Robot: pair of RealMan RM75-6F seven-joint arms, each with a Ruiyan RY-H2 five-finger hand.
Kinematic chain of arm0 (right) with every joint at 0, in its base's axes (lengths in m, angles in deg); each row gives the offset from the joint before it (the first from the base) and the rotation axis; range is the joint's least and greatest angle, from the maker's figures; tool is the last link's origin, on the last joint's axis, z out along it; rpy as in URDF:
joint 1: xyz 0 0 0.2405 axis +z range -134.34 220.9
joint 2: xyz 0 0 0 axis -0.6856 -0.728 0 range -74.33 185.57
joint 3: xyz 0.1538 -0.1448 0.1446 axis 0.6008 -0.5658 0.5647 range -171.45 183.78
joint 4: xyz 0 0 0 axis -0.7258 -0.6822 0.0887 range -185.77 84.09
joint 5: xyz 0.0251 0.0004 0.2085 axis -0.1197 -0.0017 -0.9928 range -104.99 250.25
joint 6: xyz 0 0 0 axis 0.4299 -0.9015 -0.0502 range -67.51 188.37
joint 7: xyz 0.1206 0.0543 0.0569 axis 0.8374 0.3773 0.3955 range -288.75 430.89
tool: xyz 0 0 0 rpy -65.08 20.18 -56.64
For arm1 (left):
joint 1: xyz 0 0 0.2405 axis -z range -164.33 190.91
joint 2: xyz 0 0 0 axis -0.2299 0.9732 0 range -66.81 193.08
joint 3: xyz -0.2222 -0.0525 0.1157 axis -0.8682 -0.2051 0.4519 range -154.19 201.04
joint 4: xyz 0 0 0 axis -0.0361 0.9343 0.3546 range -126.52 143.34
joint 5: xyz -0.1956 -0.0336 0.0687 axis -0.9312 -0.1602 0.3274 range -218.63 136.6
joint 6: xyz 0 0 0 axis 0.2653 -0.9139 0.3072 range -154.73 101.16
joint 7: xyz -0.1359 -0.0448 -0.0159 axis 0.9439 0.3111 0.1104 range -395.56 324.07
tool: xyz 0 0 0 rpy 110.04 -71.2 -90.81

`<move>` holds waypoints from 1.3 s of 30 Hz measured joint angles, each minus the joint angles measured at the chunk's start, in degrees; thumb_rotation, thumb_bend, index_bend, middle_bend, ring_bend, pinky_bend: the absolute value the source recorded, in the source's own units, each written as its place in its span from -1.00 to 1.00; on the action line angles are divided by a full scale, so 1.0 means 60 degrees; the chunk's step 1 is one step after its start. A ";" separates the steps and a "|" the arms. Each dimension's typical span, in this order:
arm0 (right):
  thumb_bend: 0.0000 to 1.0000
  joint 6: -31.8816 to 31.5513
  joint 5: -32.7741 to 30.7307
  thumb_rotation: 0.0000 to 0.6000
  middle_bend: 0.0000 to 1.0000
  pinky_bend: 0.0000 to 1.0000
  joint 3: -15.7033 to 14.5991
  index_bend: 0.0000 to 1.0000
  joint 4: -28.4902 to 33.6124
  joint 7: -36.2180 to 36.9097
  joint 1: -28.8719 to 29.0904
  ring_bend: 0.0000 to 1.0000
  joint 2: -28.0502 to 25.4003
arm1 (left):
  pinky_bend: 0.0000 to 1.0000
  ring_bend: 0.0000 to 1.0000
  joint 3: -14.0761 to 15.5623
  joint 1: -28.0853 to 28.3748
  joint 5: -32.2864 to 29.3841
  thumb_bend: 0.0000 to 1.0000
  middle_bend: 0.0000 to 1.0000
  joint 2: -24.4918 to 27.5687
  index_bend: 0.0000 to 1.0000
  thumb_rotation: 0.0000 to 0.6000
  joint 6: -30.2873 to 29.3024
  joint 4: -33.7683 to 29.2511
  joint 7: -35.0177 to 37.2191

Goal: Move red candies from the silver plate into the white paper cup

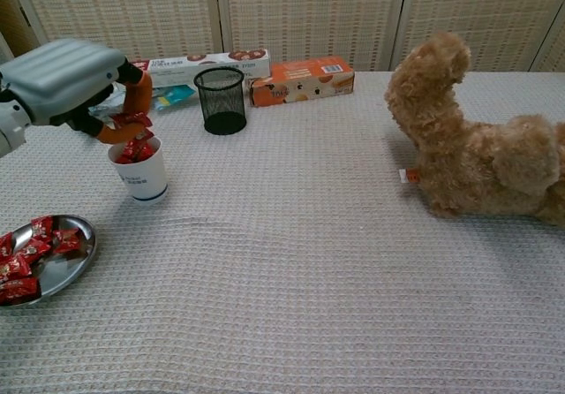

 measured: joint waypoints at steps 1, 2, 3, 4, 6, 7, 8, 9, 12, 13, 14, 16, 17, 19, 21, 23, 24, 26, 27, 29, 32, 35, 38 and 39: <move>-0.87 -0.0014 0.0012 1.00 -1.00 -1.00 -0.0004 -1.00 0.0003 0.0010 -0.0005 -1.00 -0.0008 | 1.00 0.80 0.0001 0.0037 -0.0055 -0.18 0.27 -0.0059 0.22 1.00 0.0044 0.0152 -0.0005; -0.87 -0.0040 0.0025 1.00 -1.00 -1.00 -0.0007 -1.00 0.0006 0.0023 -0.0014 -1.00 -0.0017 | 1.00 0.80 0.0010 0.0082 -0.0131 -0.18 0.27 -0.0128 0.22 1.00 0.0106 0.0351 -0.0011; -0.87 -0.0064 0.0034 1.00 -1.00 -1.00 -0.0009 -1.00 0.0006 0.0033 -0.0023 -1.00 -0.0022 | 1.00 0.80 0.0022 0.0109 -0.0191 -0.17 0.26 -0.0174 0.22 1.00 0.0152 0.0491 -0.0014; -0.87 -0.0089 0.0042 1.00 -1.00 -1.00 -0.0010 -1.00 0.0005 0.0045 -0.0033 -1.00 -0.0026 | 1.00 0.80 0.0040 0.0130 -0.0250 -0.17 0.26 -0.0213 0.22 1.00 0.0194 0.0622 -0.0020; -0.87 -0.0113 0.0049 1.00 -1.00 -1.00 -0.0010 -1.00 0.0000 0.0064 -0.0049 -1.00 -0.0031 | 1.00 0.80 0.0103 0.0159 -0.0388 -0.17 0.25 -0.0281 0.21 1.00 0.0285 0.0878 -0.0020; -0.87 -0.0107 0.0049 1.00 -1.00 -1.00 -0.0010 -1.00 -0.0001 0.0063 -0.0047 -1.00 -0.0029 | 1.00 0.80 0.0138 0.0164 -0.0434 -0.17 0.24 -0.0300 0.20 1.00 0.0315 0.0965 -0.0015; -0.87 -0.0094 0.0047 1.00 -1.00 -1.00 -0.0011 -1.00 0.0000 0.0053 -0.0044 -1.00 -0.0023 | 1.00 0.80 0.0194 0.0169 -0.0482 -0.17 0.22 -0.0314 0.17 1.00 0.0360 0.1060 -0.0006; -0.87 -0.0081 0.0044 1.00 -1.00 -1.00 -0.0011 -1.00 0.0003 0.0045 -0.0040 -1.00 -0.0019 | 1.00 0.80 0.0242 0.0169 -0.0513 -0.17 0.18 -0.0314 0.12 1.00 0.0396 0.1101 0.0007; -0.87 -0.0060 0.0039 1.00 -1.00 -1.00 -0.0010 -1.00 0.0012 0.0006 -0.0033 -1.00 -0.0004 | 1.00 0.79 0.0398 0.0147 -0.0589 -0.17 -0.01 -0.0236 -0.05 1.00 0.0508 0.1098 0.0034; -0.87 -0.0055 0.0037 1.00 -1.00 -1.00 -0.0010 -1.00 0.0016 -0.0004 -0.0033 -1.00 0.0001 | 1.00 0.79 0.0439 0.0136 -0.0609 -0.17 -0.07 -0.0200 -0.10 1.00 0.0528 0.1072 0.0038; -0.87 -0.0051 0.0036 1.00 -1.00 -1.00 -0.0010 -1.00 0.0022 -0.0016 -0.0032 -1.00 0.0005 | 1.00 0.79 0.0473 0.0125 -0.0641 -0.17 -0.14 -0.0169 -0.17 1.00 0.0540 0.1042 0.0044; -0.87 -0.0045 0.0037 1.00 -1.00 -1.00 -0.0011 -1.00 0.0026 -0.0028 -0.0032 -1.00 0.0010 | 1.00 0.78 0.0486 0.0119 -0.0694 -0.17 -0.27 -0.0152 -0.31 1.00 0.0547 0.1015 0.0050; -0.87 -0.0045 0.0034 1.00 -1.00 -1.00 -0.0010 -1.00 0.0028 -0.0031 -0.0032 -1.00 0.0013 | 1.00 0.78 0.0489 0.0122 -0.0724 -0.17 -0.34 -0.0145 -0.39 1.00 0.0539 0.0996 0.0038; -0.87 -0.0054 0.0032 1.00 -1.00 -1.00 -0.0006 -1.00 0.0029 -0.0035 -0.0036 -1.00 0.0016 | 1.00 0.75 0.0491 0.0133 -0.0757 -0.17 -0.43 -0.0139 -0.52 1.00 0.0538 0.0956 0.0030; -0.87 -0.0064 0.0038 1.00 -1.00 -1.00 -0.0004 -1.00 0.0029 -0.0033 -0.0039 -1.00 0.0015 | 1.00 0.72 0.0495 0.0159 -0.0768 -0.17 -0.51 -0.0128 -0.62 1.00 0.0521 0.0886 -0.0002; -0.87 -0.0071 0.0046 1.00 -1.00 -1.00 -0.0008 -1.00 0.0024 -0.0023 -0.0043 -1.00 0.0013 | 1.00 0.71 0.0496 0.0188 -0.0761 -0.17 -0.54 -0.0128 -0.68 1.00 0.0476 0.0821 -0.0029; -0.87 -0.0076 0.0051 1.00 -1.00 -1.00 -0.0010 -1.00 0.0021 -0.0019 -0.0044 -1.00 0.0012 | 1.00 0.71 0.0492 0.0201 -0.0760 -0.17 -0.55 -0.0133 -0.71 1.00 0.0456 0.0793 -0.0036; -0.87 -0.0081 0.0057 1.00 -1.00 -1.00 -0.0011 -1.00 0.0018 0.0000 -0.0045 -1.00 0.0007 | 1.00 0.71 0.0479 0.0235 -0.0743 -0.17 -0.56 -0.0158 -0.72 1.00 0.0389 0.0770 -0.0053; -0.87 -0.0082 0.0058 1.00 -1.00 -1.00 -0.0011 -1.00 0.0016 0.0004 -0.0045 -1.00 0.0003 | 1.00 0.71 0.0473 0.0253 -0.0735 -0.17 -0.56 -0.0178 -0.72 1.00 0.0359 0.0767 -0.0068; -0.87 -0.0091 0.0054 1.00 -1.00 -1.00 -0.0006 -1.00 0.0010 0.0005 -0.0048 -1.00 0.0005 | 1.00 0.71 0.0458 0.0288 -0.0742 -0.17 -0.57 -0.0229 -0.73 1.00 0.0326 0.0746 -0.0115; -0.87 -0.0076 0.0067 1.00 -1.00 -1.00 -0.0011 -1.00 0.0009 0.0009 -0.0040 -1.00 0.0003 | 1.00 0.71 0.0452 0.0341 -0.0767 -0.17 -0.58 -0.0279 -0.73 1.00 0.0320 0.0688 -0.0284; -0.87 -0.0098 0.0072 1.00 -1.00 -1.00 -0.0012 -1.00 0.0003 0.0035 -0.0047 -1.00 -0.0008 | 1.00 0.71 0.0452 0.0385 -0.0758 -0.17 -0.60 -0.0329 -0.75 1.00 0.0238 0.0577 -0.0411; -0.87 -0.0128 0.0079 1.00 -1.00 -1.00 -0.0009 -1.00 -0.0009 0.0061 -0.0058 -1.00 -0.0018 | 1.00 0.70 0.0467 0.0372 -0.0675 -0.17 -0.63 -0.0287 -0.82 1.00 0.0092 0.0377 -0.0379; -0.87 -0.0136 0.0087 1.00 -1.00 -1.00 -0.0011 -1.00 -0.0012 0.0065 -0.0060 -1.00 -0.0020 | 1.00 0.69 0.0477 0.0355 -0.0633 -0.17 -0.64 -0.0248 -0.84 1.00 0.0027 0.0282 -0.0358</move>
